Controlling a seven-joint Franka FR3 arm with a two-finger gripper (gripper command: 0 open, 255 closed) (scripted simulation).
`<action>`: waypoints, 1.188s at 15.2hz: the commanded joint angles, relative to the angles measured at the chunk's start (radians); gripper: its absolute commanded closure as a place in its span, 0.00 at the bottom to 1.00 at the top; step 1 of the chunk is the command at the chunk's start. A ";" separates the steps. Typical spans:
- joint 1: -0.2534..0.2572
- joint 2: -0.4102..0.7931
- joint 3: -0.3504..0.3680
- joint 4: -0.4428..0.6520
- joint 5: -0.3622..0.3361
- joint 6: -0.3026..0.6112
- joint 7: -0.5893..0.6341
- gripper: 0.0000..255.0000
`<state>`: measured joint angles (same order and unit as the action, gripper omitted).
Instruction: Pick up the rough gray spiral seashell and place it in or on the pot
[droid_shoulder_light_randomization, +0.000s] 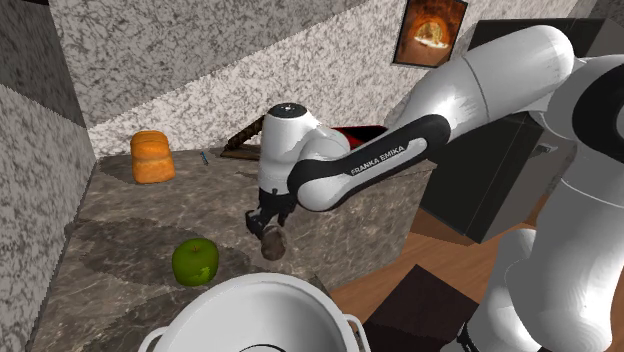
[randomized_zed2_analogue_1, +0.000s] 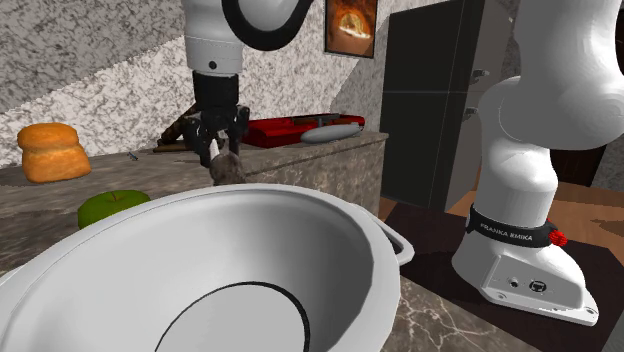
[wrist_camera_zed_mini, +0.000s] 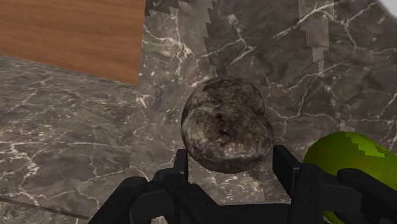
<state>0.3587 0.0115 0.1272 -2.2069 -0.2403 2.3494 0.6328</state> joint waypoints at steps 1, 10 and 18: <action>0.001 -0.016 0.001 0.012 0.009 -0.027 -0.009 1.00; 0.003 -0.067 0.002 0.079 0.038 -0.142 -0.043 1.00; 0.005 -0.096 0.002 0.147 0.055 -0.236 -0.066 1.00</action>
<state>0.3636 -0.0827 0.1296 -2.0669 -0.1869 2.1211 0.5696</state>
